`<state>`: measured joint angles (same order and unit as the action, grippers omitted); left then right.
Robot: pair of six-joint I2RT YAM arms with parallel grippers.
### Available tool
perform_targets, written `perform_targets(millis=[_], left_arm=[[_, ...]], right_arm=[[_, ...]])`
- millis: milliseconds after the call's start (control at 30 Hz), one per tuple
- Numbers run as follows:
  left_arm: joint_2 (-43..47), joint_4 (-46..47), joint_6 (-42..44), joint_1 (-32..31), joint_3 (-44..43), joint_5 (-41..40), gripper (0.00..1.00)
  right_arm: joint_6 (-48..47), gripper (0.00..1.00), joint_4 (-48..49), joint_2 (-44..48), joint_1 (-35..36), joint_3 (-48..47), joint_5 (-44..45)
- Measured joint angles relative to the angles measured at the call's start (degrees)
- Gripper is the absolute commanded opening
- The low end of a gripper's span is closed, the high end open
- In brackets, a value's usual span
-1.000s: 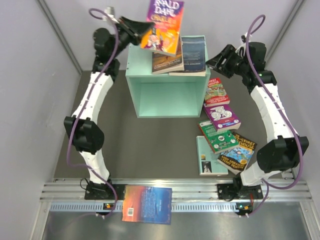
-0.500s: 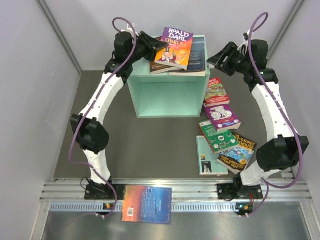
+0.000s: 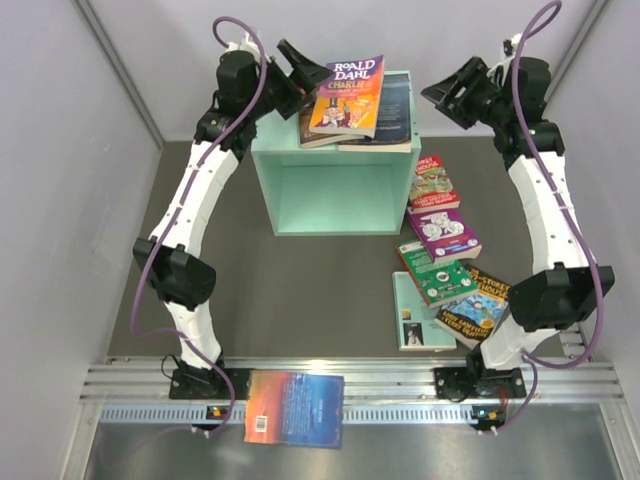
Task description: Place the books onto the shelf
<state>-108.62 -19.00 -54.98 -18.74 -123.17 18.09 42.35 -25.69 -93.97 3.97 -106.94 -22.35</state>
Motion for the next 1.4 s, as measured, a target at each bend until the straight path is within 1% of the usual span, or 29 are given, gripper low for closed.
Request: perform_targets(millis=[300,400,500,600,800,933,1133,1300,1400], left_arm=[[0.37,-6.19,8.57,0.00,-1.40,-5.38,0.96],[0.79,-7.76,11.06,0.00,-1.55,-7.69,0.96],[1.11,-11.26,13.38,0.07,-1.55,-10.25,0.96],[1.27,-12.04,14.80,0.39,-1.55,-11.50,0.96],[1.38,-12.33,16.04,1.73,-1.53,-10.60,0.96],[1.38,-12.28,16.24,2.19,-1.53,-9.11,0.96],[1.20,-12.13,16.37,2.56,-1.57,-5.09,0.95],[-0.07,-11.34,16.37,2.45,-2.40,-0.94,0.90],[-0.42,-10.97,16.41,2.08,-2.51,-0.52,0.89]], right_arm=[[2.34,0.58,2.08,-2.12,0.02,-0.02,-0.57],[2.91,0.57,3.06,-2.91,0.46,-0.04,-0.90],[2.95,0.56,3.78,-3.32,0.92,-0.04,-0.94],[3.15,0.54,4.31,-3.37,1.49,-0.04,-0.92],[3.41,0.52,7.21,-3.85,2.95,-0.22,-0.83],[3.85,0.50,8.24,-5.92,4.66,-1.16,-0.20],[3.96,0.49,9.20,-8.20,6.12,-1.95,1.14],[3.76,0.48,9.03,-8.20,6.36,-1.97,1.79],[3.74,0.47,8.68,-8.20,6.38,-2.14,2.03]])
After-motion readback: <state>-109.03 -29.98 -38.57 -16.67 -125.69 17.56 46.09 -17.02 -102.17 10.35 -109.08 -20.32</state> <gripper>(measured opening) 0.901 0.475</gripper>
